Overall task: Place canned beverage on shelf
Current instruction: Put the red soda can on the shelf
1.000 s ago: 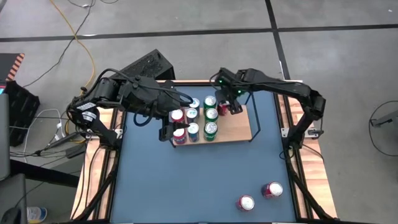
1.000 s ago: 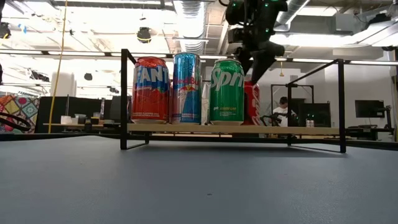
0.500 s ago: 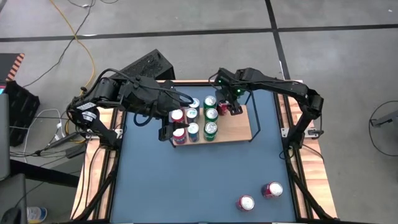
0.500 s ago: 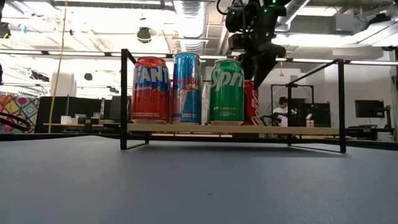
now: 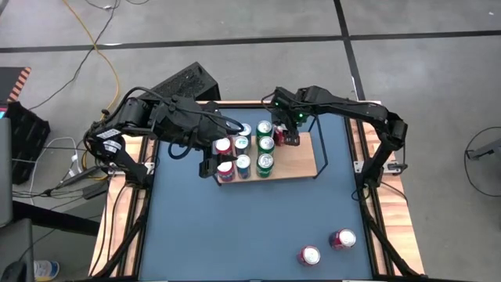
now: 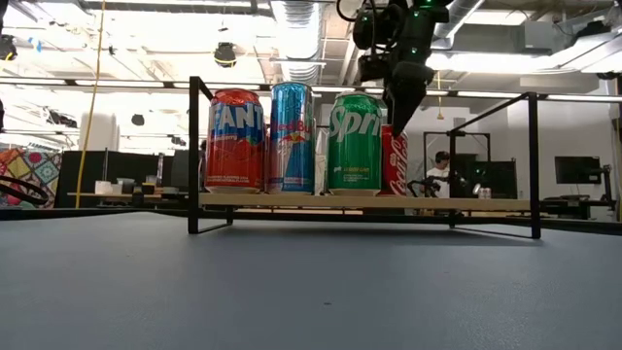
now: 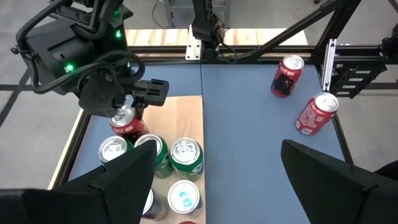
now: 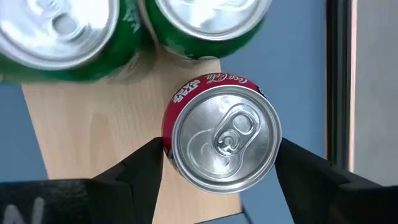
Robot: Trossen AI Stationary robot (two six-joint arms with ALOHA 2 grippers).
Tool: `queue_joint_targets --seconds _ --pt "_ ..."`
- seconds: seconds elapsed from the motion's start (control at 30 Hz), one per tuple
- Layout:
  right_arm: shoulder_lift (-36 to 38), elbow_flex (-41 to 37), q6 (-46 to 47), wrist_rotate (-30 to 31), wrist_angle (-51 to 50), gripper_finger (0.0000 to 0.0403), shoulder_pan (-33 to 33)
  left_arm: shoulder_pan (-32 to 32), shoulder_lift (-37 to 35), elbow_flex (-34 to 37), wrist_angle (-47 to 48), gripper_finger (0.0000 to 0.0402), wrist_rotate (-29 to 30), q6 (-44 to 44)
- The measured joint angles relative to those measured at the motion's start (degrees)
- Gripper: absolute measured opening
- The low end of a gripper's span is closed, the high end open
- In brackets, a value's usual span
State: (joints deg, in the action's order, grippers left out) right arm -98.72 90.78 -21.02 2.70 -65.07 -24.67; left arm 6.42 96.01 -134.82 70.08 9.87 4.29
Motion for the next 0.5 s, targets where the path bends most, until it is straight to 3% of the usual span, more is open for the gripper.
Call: queue_joint_targets --seconds 0.27,0.5 --pt "0.04 0.0 12.83 3.55 -0.93 0.0275 1.14 0.0 0.0 0.0 -0.02 0.0329 0.0 -0.05" --pt "0.04 0.0 15.94 4.13 -2.23 0.0275 2.44 0.0 0.0 0.0 -0.09 0.0329 0.0 -1.25"
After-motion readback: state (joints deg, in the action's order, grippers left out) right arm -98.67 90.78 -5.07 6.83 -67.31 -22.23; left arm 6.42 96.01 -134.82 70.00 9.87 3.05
